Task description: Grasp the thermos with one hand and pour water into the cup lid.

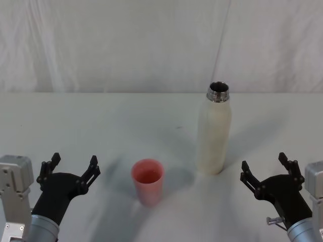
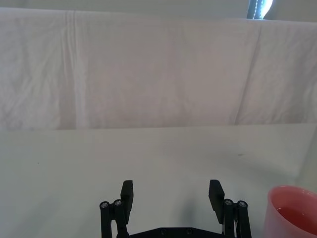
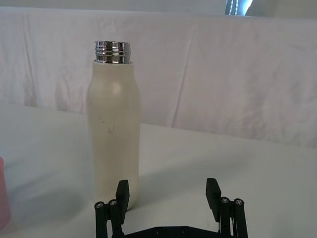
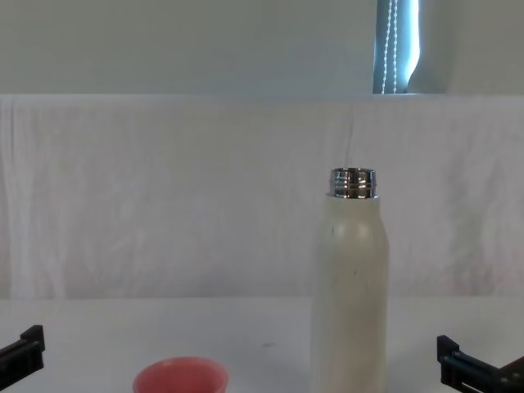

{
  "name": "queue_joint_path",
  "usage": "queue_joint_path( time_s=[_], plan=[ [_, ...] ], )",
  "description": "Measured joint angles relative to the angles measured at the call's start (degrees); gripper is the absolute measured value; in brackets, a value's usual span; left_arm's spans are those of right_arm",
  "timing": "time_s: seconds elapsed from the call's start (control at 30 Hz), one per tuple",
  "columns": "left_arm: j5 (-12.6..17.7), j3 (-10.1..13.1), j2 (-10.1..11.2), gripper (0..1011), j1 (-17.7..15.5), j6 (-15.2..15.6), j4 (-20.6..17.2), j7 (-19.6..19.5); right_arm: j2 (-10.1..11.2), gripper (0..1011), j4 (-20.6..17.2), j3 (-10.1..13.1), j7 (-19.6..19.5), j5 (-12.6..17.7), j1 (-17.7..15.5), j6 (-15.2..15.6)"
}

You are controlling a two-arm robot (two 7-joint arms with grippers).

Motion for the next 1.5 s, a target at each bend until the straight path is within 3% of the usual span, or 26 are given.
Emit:
queue_joint_path(
  time_s=[1.5],
  plan=[
    [0.0, 0.0, 0.0, 1001, 0.0, 0.0, 0.0, 0.0, 0.0, 1001, 0.0, 0.1, 0.0, 0.0, 0.0, 0.0]
  ],
)
